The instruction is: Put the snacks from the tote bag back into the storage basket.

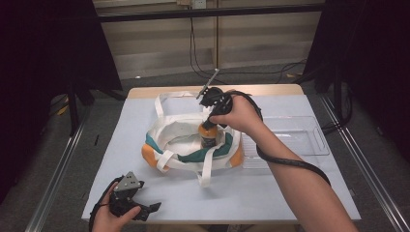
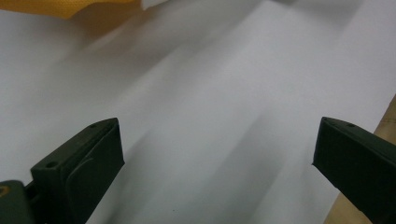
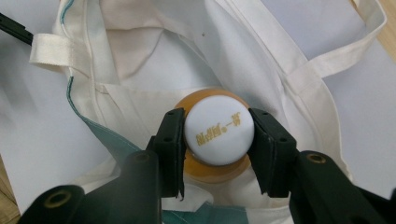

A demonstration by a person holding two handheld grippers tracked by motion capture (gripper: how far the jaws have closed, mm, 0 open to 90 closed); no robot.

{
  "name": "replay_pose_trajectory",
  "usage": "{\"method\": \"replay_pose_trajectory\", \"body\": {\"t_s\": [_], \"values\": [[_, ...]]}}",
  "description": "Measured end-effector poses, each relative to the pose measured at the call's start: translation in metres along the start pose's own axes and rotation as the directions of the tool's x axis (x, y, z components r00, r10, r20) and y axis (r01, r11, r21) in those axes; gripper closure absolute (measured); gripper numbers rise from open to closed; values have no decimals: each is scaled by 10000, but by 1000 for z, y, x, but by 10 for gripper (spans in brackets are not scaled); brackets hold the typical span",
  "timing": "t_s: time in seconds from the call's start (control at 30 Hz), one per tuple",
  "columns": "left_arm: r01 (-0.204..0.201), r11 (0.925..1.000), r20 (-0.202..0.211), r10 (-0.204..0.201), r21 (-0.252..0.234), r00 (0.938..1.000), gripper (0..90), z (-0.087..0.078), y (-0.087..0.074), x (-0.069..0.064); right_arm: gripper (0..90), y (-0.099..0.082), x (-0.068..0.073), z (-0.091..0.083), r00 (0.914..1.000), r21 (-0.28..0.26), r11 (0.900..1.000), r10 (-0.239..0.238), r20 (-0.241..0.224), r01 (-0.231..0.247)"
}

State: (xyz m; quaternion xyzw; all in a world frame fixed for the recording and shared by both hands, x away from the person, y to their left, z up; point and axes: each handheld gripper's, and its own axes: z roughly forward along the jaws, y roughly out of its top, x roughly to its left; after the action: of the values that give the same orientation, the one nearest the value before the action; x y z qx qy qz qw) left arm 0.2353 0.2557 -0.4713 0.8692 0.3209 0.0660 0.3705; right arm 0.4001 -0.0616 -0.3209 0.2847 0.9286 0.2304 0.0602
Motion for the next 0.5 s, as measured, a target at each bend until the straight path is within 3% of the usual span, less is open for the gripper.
{"method": "replay_pose_trajectory", "body": {"t_s": [0.13, 0.5], "values": [[-29, 10000, -13, 29, 41, 10000, 14, 0, 0, 0, 599, 1, 0, 0, 9993, 49, 9993, 380, 49, -380], [-58, 10000, -2, 58, 70, 10000, 13, 0, 0, 1, 604, 1, -1, 0, 9995, 75, 9994, 330, 29, -330]]}}
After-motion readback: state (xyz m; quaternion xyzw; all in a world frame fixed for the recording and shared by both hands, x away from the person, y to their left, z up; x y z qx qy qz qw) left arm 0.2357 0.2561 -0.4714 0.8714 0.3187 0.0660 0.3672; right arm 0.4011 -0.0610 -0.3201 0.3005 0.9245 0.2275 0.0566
